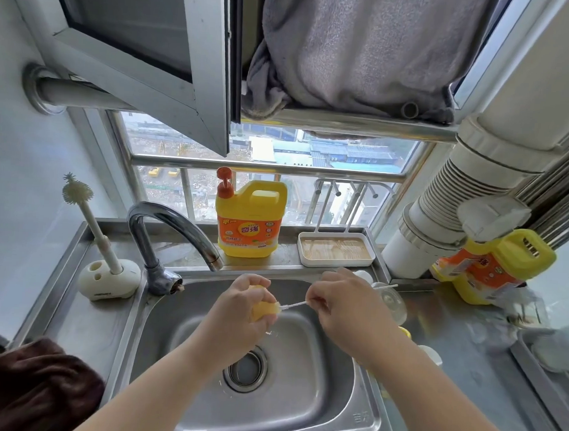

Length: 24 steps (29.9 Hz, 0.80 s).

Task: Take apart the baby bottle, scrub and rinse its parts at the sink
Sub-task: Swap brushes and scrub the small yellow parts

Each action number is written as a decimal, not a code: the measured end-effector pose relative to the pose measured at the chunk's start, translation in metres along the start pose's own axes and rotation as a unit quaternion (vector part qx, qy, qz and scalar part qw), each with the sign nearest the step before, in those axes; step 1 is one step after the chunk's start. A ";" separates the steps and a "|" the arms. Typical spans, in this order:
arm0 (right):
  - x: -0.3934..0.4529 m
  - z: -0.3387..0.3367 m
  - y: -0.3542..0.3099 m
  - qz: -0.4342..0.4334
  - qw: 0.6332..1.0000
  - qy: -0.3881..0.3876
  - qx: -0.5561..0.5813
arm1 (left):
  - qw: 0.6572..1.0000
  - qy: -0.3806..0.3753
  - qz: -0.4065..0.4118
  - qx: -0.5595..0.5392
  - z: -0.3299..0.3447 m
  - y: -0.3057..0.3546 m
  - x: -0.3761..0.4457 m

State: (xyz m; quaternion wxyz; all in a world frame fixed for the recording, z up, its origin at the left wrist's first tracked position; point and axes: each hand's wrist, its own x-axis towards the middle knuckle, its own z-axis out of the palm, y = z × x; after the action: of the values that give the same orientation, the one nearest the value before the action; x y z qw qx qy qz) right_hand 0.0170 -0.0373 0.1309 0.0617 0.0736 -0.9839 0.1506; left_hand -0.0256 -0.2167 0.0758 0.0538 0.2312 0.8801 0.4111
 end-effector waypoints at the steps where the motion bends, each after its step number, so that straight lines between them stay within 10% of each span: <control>1: 0.000 0.005 -0.004 -0.010 1.000 -0.009 -0.010 | 1.000 -0.005 0.004 0.002 0.001 0.001 0.000; 24: 0.004 0.004 -0.008 0.144 0.959 -0.161 0.183 | 0.998 -0.007 0.041 0.052 -0.003 0.002 0.000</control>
State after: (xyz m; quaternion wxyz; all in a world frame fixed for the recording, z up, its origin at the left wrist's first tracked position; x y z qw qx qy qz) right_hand 0.0145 -0.0471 0.1297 -0.1342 -0.0351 -0.9367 0.3214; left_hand -0.0259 -0.2173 0.0797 0.0306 0.2727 0.8895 0.3653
